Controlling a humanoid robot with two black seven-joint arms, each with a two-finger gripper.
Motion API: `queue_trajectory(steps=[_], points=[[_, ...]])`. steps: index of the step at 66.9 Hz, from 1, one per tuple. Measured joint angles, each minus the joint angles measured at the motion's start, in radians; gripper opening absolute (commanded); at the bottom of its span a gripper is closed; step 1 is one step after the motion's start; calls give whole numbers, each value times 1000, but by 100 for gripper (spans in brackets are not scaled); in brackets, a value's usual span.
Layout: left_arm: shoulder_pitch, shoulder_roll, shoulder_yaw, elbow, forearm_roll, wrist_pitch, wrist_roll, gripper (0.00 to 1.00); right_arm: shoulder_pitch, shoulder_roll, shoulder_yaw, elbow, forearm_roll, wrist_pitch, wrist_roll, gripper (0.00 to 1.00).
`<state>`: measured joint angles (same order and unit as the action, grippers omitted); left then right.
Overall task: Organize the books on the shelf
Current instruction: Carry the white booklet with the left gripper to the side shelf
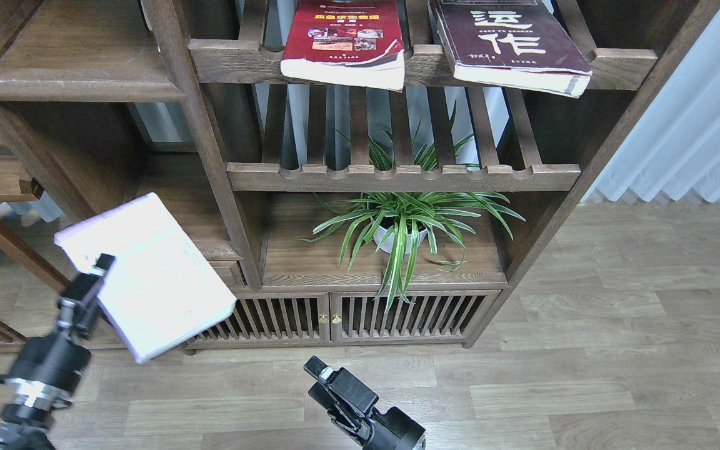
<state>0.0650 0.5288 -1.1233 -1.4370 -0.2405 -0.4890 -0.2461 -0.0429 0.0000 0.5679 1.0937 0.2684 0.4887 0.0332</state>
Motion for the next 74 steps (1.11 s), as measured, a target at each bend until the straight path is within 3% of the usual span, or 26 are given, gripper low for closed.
queue_trajectory(steps=[15, 36, 41, 50, 58, 74], points=[[-8, 98, -122, -90, 0, 0, 81, 7, 0, 0, -2, -2, -2, 0, -2, 95], [-32, 211, -411, -83, 121, 0, 170, 8, -1, 0, 0, -42, -2, 0, -3, 96], [-65, 247, -489, -68, 182, 0, 208, 9, 5, 0, 1, -45, -1, 0, -1, 99], [-195, 267, -552, -35, 265, 0, 326, 9, 23, 0, 25, -46, 6, 0, 10, 100], [-334, 267, -552, 5, 344, 0, 387, 9, 25, 0, 73, -46, 8, 0, 11, 100], [-553, 268, -546, 77, 524, 0, 402, 8, 23, 0, 110, -46, 9, 0, 12, 100]])
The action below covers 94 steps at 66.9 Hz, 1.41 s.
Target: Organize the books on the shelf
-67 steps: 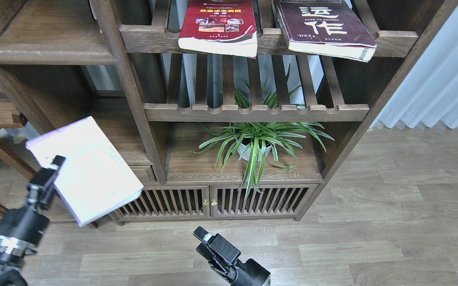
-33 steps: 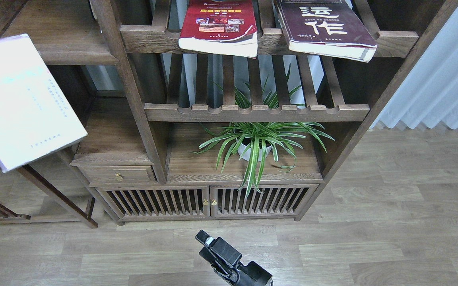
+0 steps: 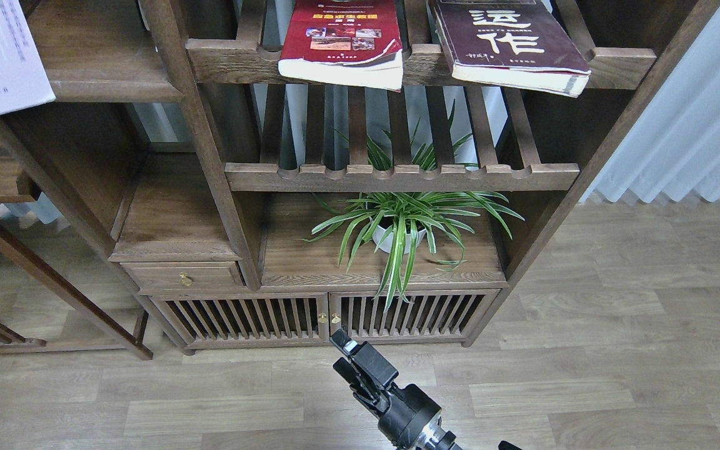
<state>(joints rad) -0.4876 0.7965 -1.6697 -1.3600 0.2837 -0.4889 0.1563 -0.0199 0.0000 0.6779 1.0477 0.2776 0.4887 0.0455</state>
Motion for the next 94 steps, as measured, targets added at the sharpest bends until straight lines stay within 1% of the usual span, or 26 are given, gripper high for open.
queue_trajectory(steps=[9, 10, 16, 26, 32, 50, 55, 56, 65, 74, 81, 94], points=[[-76, 0, 8, 49, 47, 0, 0, 8, -4, 0, 5, 0, 2, 0, 1, 100], [-103, 0, 12, 66, 59, 0, 0, 8, -5, 0, 9, 0, 3, 0, 1, 100], [-130, -1, 25, 81, 77, 0, 0, 7, -6, 0, 25, 0, 5, 0, 0, 100], [-192, -2, 83, 124, 121, 0, 0, 7, -6, 0, 46, 0, 21, 0, 1, 100], [-255, -2, 128, 161, 143, 0, -1, 7, -6, 0, 49, 0, 24, 0, 1, 100], [-507, 2, 331, 336, 193, 0, -3, 7, -10, 0, 51, -1, 25, 0, 1, 100], [-569, 3, 399, 382, 196, 0, -3, 7, -11, 0, 51, -1, 25, 0, 1, 100], [-601, 3, 433, 406, 196, 0, -4, 7, -11, 0, 51, -1, 25, 0, 1, 100], [-686, 2, 507, 478, 196, 0, -6, 7, -11, 0, 51, 0, 25, 0, 1, 100], [-800, -17, 633, 584, 196, 0, -9, 7, -11, 0, 54, 0, 26, 0, 0, 100], [-879, -41, 722, 669, 194, 0, -12, 7, -11, 0, 66, 0, 26, 0, 0, 100], [-981, -107, 831, 819, 184, 0, -14, 7, -11, 0, 74, 0, 29, 0, 0, 100]])
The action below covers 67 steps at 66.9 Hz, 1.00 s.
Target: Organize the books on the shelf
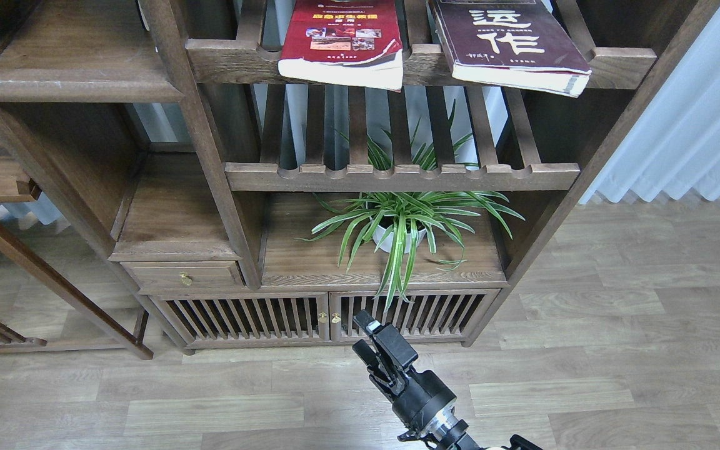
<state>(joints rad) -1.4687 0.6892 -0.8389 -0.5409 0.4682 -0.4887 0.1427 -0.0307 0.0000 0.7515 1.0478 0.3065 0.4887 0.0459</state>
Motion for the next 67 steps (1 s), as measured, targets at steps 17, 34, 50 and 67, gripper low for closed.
queue_trajectory(steps=[17, 34, 50, 67], points=[[-62, -101, 108, 127, -12, 0, 1, 8, 2, 0, 10, 2, 1, 0, 0, 100], [-61, -179, 134, 181, -20, 0, 2, 18, 0, 0, 21, 5, 1, 0, 0, 100], [-43, -192, 151, 210, -83, 0, 1, 74, 12, 0, 43, 2, -2, 0, 4, 100], [-13, -158, 154, 136, -114, 0, -18, 77, 23, 0, 46, 0, -3, 0, 3, 100]])
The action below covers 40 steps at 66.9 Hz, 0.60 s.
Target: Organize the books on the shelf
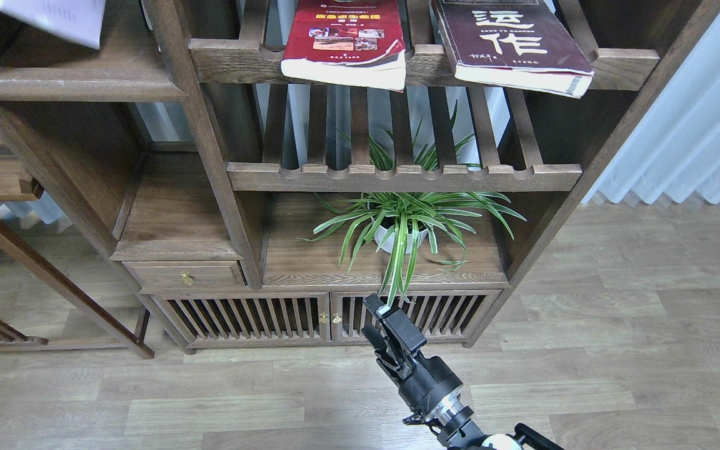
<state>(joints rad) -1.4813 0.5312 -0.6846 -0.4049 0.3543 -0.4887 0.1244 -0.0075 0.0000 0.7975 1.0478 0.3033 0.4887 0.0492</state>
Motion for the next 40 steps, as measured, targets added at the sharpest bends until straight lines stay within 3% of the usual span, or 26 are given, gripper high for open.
queue_trajectory(steps=[22, 40], points=[[36, 71, -1, -94, -22, 0, -5, 76, 8, 0, -2, 0, -2, 0, -2, 100], [189, 273, -14, -376, -77, 0, -5, 76, 29, 0, 1, 0, 2, 0, 0, 100]])
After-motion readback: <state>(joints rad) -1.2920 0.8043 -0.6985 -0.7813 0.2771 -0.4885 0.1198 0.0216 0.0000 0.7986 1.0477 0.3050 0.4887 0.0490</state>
